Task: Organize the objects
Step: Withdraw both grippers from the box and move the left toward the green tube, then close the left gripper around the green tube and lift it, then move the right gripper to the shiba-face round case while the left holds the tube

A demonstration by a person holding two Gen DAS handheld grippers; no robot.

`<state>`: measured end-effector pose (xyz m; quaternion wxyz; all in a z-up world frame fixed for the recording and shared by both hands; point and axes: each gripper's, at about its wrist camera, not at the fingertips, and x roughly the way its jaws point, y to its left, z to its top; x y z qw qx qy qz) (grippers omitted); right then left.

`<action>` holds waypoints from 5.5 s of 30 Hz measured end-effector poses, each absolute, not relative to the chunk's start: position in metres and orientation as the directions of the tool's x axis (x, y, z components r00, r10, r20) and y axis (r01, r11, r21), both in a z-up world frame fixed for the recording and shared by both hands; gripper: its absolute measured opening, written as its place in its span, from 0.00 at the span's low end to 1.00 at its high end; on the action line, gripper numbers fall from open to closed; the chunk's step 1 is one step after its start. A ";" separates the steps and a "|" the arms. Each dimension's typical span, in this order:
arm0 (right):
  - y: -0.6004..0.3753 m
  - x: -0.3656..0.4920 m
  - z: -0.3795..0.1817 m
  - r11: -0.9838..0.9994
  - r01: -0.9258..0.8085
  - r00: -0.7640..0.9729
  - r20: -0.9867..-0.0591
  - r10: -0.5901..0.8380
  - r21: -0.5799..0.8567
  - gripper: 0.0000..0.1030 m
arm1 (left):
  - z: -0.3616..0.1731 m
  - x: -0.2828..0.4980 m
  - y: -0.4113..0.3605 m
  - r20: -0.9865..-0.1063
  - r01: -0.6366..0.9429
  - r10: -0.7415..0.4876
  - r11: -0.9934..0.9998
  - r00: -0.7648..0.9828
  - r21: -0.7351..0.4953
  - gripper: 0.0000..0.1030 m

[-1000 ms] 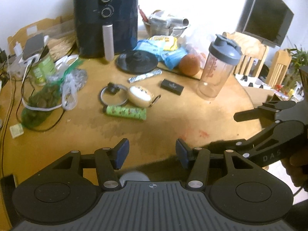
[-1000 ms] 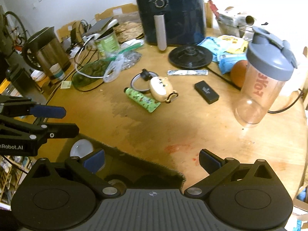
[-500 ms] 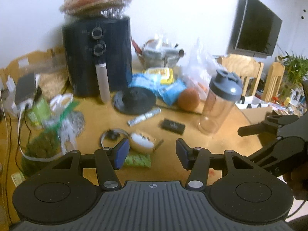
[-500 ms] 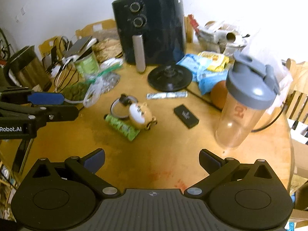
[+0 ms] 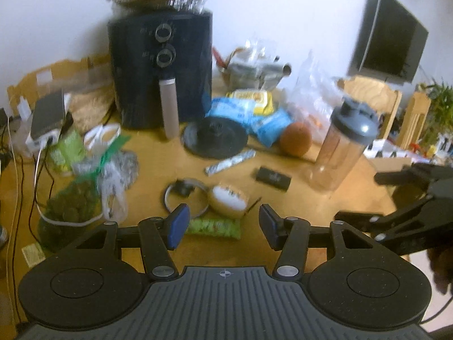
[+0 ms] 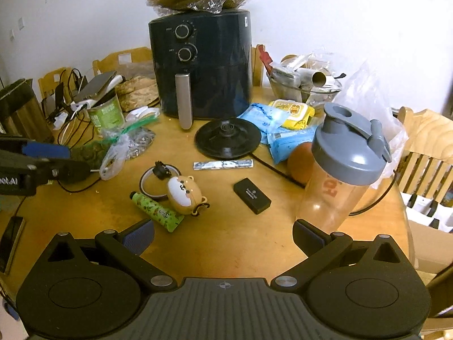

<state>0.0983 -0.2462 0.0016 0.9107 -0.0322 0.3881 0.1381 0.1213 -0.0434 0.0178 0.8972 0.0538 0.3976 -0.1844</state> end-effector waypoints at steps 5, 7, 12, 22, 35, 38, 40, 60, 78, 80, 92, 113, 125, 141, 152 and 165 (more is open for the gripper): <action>-0.241 0.096 -0.006 0.953 -0.298 0.629 -0.740 0.240 0.055 1.00 | -0.001 0.127 -0.037 -0.778 0.372 -0.263 0.927 0.570 -0.040 0.52; -0.240 0.093 -0.009 0.951 -0.302 0.619 -0.746 0.245 0.063 1.00 | -0.008 0.129 -0.035 -0.791 0.376 -0.256 0.926 0.556 -0.036 0.52; -0.239 0.091 -0.014 0.950 -0.302 0.594 -0.765 0.251 0.078 1.00 | -0.020 0.137 -0.035 -0.805 0.405 -0.251 0.914 0.538 -0.013 0.52; -0.248 0.096 -0.011 0.961 -0.258 0.583 -0.779 0.233 0.095 1.00 | -0.040 0.162 -0.042 -0.817 0.437 -0.262 0.899 0.514 -0.013 0.52; -0.251 0.099 -0.014 0.964 -0.250 0.552 -0.805 0.219 0.090 1.00 | -0.089 0.196 -0.043 -0.877 0.317 -0.225 0.944 0.424 -0.089 0.52; -0.255 0.098 -0.015 0.968 -0.234 0.546 -0.811 0.208 0.090 1.00 | -0.099 0.206 -0.041 -0.880 0.274 -0.228 0.955 0.417 -0.117 0.52; -0.259 0.098 -0.016 0.971 -0.221 0.543 -0.816 0.200 0.091 1.00 | -0.105 0.212 -0.039 -0.887 0.225 -0.230 0.963 0.399 -0.149 0.52; -0.277 0.094 -0.019 0.979 -0.185 0.529 -0.831 0.170 0.082 1.00 | -0.120 0.229 -0.060 -0.880 0.124 -0.099 0.991 0.465 -0.047 0.40; -0.277 0.086 -0.022 0.974 -0.208 0.525 -0.831 0.186 0.087 1.00 | -0.119 0.215 -0.050 -0.888 0.215 -0.067 0.976 0.454 0.036 0.25; -0.277 0.086 -0.022 0.973 -0.212 0.524 -0.830 0.189 0.088 1.00 | -0.119 0.213 -0.045 -0.888 0.208 -0.086 0.978 0.451 0.011 0.25; -0.273 0.093 -0.025 0.962 -0.250 0.513 -0.828 0.228 0.110 1.00 | -0.081 0.192 -0.028 -0.842 0.193 -0.182 0.977 0.509 -0.094 0.25; -0.250 0.124 -0.030 0.914 -0.396 0.507 -0.808 0.299 0.090 1.00 | -0.013 0.148 -0.023 -0.761 0.254 -0.291 0.952 0.579 -0.171 0.25; -0.219 0.149 -0.038 0.839 -0.539 0.491 -0.780 0.388 0.078 1.00 | 0.008 0.120 -0.007 -0.741 0.266 -0.333 0.940 0.583 -0.213 0.25; -0.181 0.197 -0.064 0.756 -0.653 0.469 -0.763 0.445 0.040 0.90 | 0.021 0.094 0.013 -0.739 0.228 -0.326 0.945 0.590 -0.235 0.25; -0.165 0.235 -0.092 0.724 -0.689 0.423 -0.799 0.428 0.023 0.73 | 0.018 0.082 0.030 -0.750 0.163 -0.299 0.954 0.590 -0.252 0.25; -0.146 0.254 -0.120 0.713 -0.701 0.372 -0.836 0.403 0.032 0.56 | 0.016 0.078 0.041 -0.758 0.108 -0.273 0.959 0.593 -0.261 0.25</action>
